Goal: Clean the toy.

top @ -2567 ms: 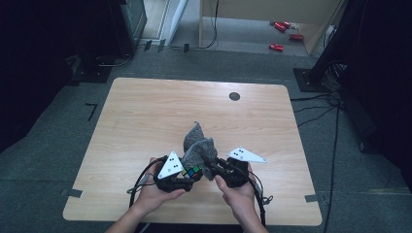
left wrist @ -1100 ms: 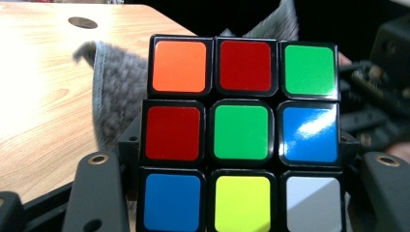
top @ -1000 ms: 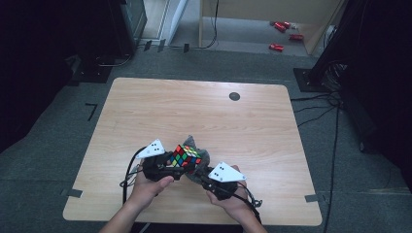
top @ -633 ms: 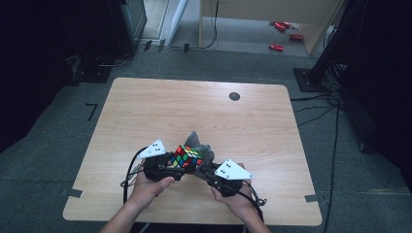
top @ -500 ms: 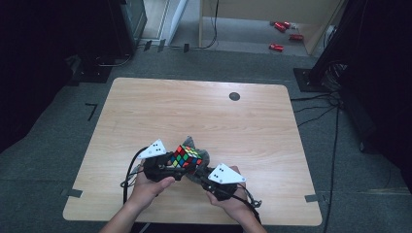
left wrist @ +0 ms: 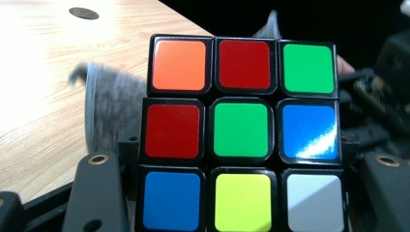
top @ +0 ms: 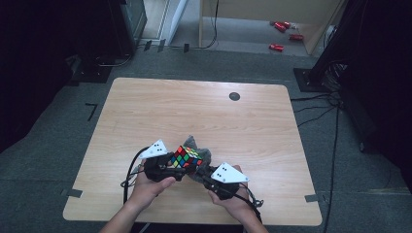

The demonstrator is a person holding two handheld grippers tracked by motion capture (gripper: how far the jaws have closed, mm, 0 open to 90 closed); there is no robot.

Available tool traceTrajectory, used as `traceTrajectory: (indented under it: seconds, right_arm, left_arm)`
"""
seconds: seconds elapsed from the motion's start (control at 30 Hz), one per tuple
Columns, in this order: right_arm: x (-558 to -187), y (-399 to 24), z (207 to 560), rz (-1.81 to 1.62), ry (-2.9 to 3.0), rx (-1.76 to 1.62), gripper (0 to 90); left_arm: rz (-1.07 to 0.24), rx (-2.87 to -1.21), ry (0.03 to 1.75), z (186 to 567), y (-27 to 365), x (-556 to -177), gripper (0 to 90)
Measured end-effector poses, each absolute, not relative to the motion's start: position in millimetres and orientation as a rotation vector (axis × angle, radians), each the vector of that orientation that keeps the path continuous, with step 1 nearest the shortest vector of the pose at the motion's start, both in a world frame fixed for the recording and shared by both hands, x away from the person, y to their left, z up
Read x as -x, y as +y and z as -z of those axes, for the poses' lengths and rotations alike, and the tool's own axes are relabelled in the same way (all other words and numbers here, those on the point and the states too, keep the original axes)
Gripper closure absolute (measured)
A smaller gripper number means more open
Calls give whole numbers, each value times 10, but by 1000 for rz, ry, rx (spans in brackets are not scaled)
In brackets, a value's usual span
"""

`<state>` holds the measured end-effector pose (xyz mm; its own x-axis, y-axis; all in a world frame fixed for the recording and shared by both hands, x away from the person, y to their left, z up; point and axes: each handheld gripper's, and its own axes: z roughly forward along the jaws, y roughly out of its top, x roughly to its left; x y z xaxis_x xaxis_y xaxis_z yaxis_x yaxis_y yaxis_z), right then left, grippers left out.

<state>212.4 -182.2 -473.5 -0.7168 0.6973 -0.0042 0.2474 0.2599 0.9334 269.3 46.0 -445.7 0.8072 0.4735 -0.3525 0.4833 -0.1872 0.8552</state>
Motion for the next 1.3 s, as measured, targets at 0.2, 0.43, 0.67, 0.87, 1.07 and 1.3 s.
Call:
traceTrajectory:
  seconds: [0.2,0.43,0.67,0.87,1.07,1.3]
  right_arm:
    - [-2114,-1809,4768,-1433,2151,-828,757]
    - [-2155,-1954,4677,-1476,2062,-887,761]
    - [-2065,-1763,4767,-1437,2184,-784,755]
    - [-2152,-1966,4681,-1485,2079,-895,755]
    - [-2146,-1900,4753,-1488,2113,-901,758]
    - [-2131,-1852,4767,-1427,2103,-903,752]
  left_arm:
    - [24,-1825,739,4474,443,-2706,348]
    - [46,-1830,727,4461,419,-2692,347]
    - [45,-1814,759,4469,494,-2743,348]
    - [58,-1839,712,4484,419,-2704,348]
    - [45,-1841,727,4489,432,-2714,348]
    - [27,-1826,755,4498,500,-2772,348]
